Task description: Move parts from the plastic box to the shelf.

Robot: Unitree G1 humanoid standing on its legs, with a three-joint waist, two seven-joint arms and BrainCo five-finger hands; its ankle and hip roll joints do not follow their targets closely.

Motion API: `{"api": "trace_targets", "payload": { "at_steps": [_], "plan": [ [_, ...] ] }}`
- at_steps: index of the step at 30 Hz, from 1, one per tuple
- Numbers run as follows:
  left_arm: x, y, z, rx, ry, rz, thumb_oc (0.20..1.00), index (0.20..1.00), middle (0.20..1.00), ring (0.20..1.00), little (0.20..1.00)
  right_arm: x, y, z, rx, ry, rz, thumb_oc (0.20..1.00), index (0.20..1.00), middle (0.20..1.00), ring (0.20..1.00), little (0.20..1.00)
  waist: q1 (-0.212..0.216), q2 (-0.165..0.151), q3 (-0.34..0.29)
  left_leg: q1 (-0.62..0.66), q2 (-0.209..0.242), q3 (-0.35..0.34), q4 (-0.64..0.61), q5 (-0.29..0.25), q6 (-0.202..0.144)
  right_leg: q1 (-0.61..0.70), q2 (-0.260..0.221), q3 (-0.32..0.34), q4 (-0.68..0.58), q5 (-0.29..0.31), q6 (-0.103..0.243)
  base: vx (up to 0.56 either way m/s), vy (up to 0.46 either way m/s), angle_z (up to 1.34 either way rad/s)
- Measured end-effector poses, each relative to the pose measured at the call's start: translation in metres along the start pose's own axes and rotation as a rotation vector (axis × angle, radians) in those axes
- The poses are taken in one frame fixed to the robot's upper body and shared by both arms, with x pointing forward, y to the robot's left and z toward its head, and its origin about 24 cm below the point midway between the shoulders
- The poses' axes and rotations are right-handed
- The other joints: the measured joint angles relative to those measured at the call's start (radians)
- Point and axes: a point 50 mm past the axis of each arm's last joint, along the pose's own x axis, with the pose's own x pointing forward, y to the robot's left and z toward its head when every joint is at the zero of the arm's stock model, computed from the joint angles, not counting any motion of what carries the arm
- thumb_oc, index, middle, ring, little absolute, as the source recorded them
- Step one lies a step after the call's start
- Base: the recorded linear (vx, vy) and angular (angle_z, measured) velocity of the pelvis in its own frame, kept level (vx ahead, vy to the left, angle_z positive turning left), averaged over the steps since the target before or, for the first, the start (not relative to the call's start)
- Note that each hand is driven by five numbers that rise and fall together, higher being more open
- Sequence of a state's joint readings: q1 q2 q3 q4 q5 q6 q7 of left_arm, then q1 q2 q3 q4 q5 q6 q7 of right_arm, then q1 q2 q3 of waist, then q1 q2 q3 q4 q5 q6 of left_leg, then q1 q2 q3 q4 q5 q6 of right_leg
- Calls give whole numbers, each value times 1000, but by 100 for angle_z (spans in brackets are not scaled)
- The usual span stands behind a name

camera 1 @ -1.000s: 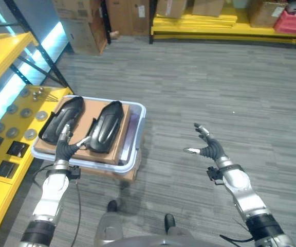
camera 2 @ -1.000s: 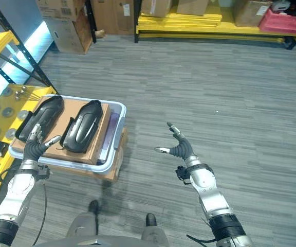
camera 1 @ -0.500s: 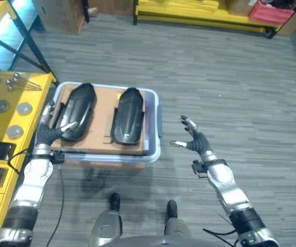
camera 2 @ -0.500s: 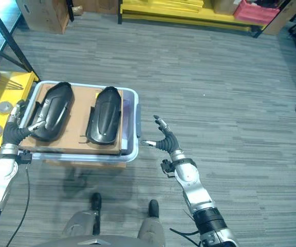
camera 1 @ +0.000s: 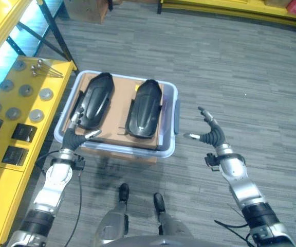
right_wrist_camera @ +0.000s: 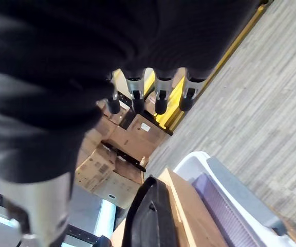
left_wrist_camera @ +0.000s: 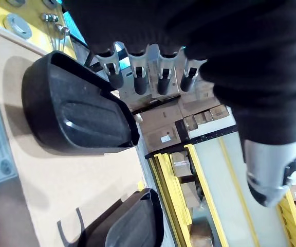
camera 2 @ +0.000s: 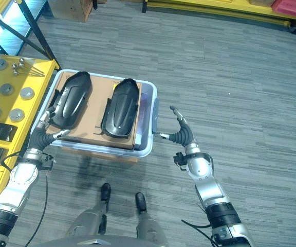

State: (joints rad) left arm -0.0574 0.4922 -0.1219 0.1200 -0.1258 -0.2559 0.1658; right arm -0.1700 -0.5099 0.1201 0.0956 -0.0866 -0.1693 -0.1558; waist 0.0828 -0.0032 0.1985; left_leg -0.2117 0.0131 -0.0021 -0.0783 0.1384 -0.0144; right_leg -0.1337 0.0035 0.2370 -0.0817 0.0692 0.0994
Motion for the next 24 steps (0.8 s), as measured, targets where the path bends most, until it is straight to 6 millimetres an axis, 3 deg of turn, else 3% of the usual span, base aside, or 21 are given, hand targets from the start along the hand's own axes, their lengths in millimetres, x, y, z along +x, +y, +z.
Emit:
{"api": "trace_targets", "payload": {
  "at_steps": [8,14,18,21,24],
  "plan": [
    [1,-10,1,-32,1,-38,1000,1000,1000,1000,1000,19,16,15,-47,-57,73,1000,1000,1000,1000,1000,29,26,1,-10,14,-34,0,15,-7,7,19,-33,0,5,-12,44,-32,13],
    [3,-19,1,-40,3,-74,1000,1000,1000,1000,1000,26,23,10,-65,-23,103,1000,1000,1000,1000,1000,50,29,3,-19,13,-57,0,18,-13,8,20,-56,0,-3,-12,24,-14,13],
    [1,-18,-1,-56,13,-68,1000,1000,1000,1000,1000,27,25,-11,-77,83,80,1000,1000,1000,1000,1000,71,44,12,-53,10,-73,0,17,-22,-18,20,-67,0,-8,-20,21,-8,10],
    [-1,-19,-3,-60,23,-69,1000,1000,1000,1000,1000,25,29,-40,-107,243,76,1000,1000,1000,1000,1000,80,55,19,-73,7,-83,0,31,-13,-34,18,-82,0,-6,-23,10,4,12],
    [-4,-17,-6,-82,40,-53,1000,1000,1000,1000,1000,34,35,-50,-101,318,38,1000,1000,1000,1000,1000,88,62,24,-75,5,-80,0,32,-13,-40,16,-83,0,-6,-22,4,22,-3]
  ]
}}
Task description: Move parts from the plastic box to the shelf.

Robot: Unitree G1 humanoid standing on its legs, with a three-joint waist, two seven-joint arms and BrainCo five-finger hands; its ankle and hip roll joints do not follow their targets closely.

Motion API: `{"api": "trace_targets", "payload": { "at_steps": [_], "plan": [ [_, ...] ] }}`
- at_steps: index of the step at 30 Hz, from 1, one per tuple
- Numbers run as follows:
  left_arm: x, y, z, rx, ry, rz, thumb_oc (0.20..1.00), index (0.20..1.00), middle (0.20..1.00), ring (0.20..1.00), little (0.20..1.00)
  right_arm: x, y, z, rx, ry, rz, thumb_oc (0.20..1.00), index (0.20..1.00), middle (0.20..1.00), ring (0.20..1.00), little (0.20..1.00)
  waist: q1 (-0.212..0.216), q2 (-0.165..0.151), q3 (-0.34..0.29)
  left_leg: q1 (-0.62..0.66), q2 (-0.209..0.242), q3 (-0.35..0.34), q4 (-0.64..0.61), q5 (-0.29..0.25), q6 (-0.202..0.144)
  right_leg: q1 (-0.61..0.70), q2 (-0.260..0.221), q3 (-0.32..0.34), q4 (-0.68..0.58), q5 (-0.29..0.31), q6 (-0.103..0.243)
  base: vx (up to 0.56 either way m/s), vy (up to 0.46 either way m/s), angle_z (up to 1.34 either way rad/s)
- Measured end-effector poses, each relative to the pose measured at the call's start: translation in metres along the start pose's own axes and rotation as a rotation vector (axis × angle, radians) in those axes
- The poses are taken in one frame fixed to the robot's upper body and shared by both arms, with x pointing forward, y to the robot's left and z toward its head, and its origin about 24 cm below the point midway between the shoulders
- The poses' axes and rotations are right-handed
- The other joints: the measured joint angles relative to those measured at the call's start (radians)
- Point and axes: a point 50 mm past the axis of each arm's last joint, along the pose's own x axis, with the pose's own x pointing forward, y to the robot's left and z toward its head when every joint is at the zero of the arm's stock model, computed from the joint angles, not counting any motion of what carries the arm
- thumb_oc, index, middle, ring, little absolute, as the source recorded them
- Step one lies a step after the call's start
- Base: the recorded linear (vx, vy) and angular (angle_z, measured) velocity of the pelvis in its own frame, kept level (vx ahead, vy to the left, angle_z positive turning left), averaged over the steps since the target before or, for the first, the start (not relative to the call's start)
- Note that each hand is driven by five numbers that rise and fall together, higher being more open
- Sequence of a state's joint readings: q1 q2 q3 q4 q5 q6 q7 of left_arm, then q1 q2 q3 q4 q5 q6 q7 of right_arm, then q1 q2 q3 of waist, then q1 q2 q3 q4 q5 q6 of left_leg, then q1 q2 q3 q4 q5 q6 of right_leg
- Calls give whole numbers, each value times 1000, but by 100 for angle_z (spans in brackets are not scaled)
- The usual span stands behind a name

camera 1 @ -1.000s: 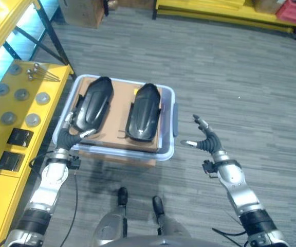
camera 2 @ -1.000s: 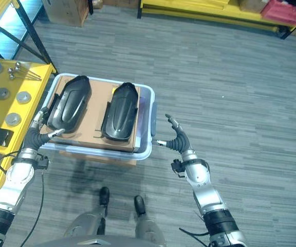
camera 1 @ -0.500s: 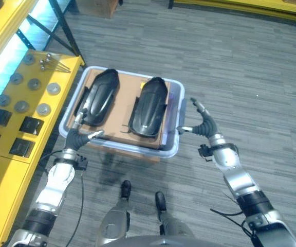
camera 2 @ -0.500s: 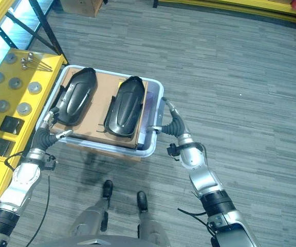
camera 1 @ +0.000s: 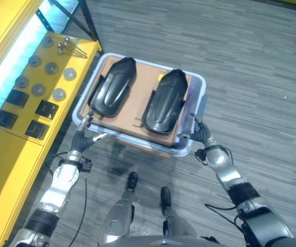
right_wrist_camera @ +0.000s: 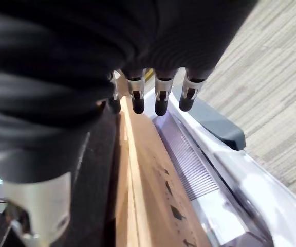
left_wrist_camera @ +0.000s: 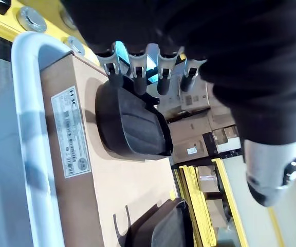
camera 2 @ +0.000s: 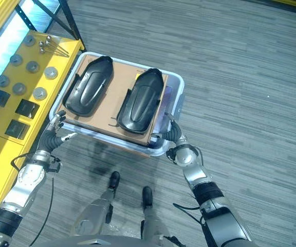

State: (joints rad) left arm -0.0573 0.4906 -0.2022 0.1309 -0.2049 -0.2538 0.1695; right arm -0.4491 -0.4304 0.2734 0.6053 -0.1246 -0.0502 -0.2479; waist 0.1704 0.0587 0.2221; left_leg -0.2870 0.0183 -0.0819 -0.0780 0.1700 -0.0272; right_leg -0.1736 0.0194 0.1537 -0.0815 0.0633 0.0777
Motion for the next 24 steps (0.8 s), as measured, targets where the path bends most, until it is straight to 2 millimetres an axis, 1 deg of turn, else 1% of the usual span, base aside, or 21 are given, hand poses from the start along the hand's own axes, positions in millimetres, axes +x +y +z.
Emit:
{"api": "trace_targets", "payload": {
  "at_steps": [2,3,4,8,12,14,18,19,20,21,23,24],
  "plan": [
    [1,-1,1,-12,-1,0,1000,1000,1000,1000,1000,12,4,-1,2,72,-30,1000,1000,1000,1000,1000,2,12,13,-2,0,0,0,0,0,-1,0,0,0,0,0,12,45,-2],
    [2,-1,1,-15,-5,5,1000,1000,1000,1000,1000,18,5,1,4,93,-51,598,598,598,598,598,8,21,25,-2,0,1,0,0,0,-3,0,1,0,0,0,14,43,-1],
    [2,0,1,-22,-1,11,1000,1000,1000,1000,1000,20,7,2,7,103,-53,200,200,200,200,200,14,22,27,-3,0,2,0,0,0,-4,0,2,0,0,0,16,35,0],
    [5,-4,3,-27,-8,2,1000,1000,1000,1000,1000,29,7,4,1,135,-32,200,200,200,200,200,26,21,28,-1,0,0,0,0,0,-1,0,1,0,-2,3,5,5,1],
    [12,-9,9,-26,-36,-19,1000,1000,1000,1000,1000,33,9,6,-23,138,-17,200,200,200,200,200,21,20,28,16,1,3,0,0,0,15,0,1,0,-2,3,16,22,-2],
    [14,-9,11,-26,-46,-19,1000,1000,1000,1000,1000,32,13,7,-39,131,-3,200,200,200,200,200,18,20,29,24,2,4,0,-1,-1,23,0,2,0,-2,3,18,14,-2],
    [14,-5,12,-24,-47,-5,1000,1000,1000,1000,1000,16,24,5,-72,66,41,200,200,200,200,200,12,3,31,62,5,14,0,-9,-9,58,1,12,0,-2,3,26,12,-6],
    [15,-6,13,-22,-52,-8,1000,1000,1000,1000,1000,10,21,5,-70,47,47,200,200,200,200,200,3,-5,30,65,7,19,0,-16,-11,60,3,17,0,-1,2,0,0,0],
    [14,-5,13,-23,-53,-5,1000,1000,1000,1000,1000,3,14,10,-75,-9,41,200,200,200,200,200,1,-6,32,68,6,18,0,-15,-10,64,3,18,0,2,-3,20,17,-8],
    [12,-1,10,-18,-39,13,1000,1000,1000,1000,1000,-2,5,14,-98,-67,19,200,200,200,200,200,-11,-21,32,87,5,26,0,-15,-7,77,1,24,1,2,-3,20,17,-13],
    [10,5,8,0,-27,34,1000,1000,1000,1000,1000,-8,-15,16,-105,-98,-47,200,200,200,200,200,-27,-38,27,112,4,30,0,-19,-5,102,-1,26,0,-1,1,10,5,-11],
    [9,7,8,2,-25,42,1000,1000,1000,1000,1000,-8,-25,15,-121,-99,-77,200,200,200,200,200,-42,-52,19,118,5,32,0,-22,-7,105,-1,27,0,-2,2,1,-1,-5]
  ]
}}
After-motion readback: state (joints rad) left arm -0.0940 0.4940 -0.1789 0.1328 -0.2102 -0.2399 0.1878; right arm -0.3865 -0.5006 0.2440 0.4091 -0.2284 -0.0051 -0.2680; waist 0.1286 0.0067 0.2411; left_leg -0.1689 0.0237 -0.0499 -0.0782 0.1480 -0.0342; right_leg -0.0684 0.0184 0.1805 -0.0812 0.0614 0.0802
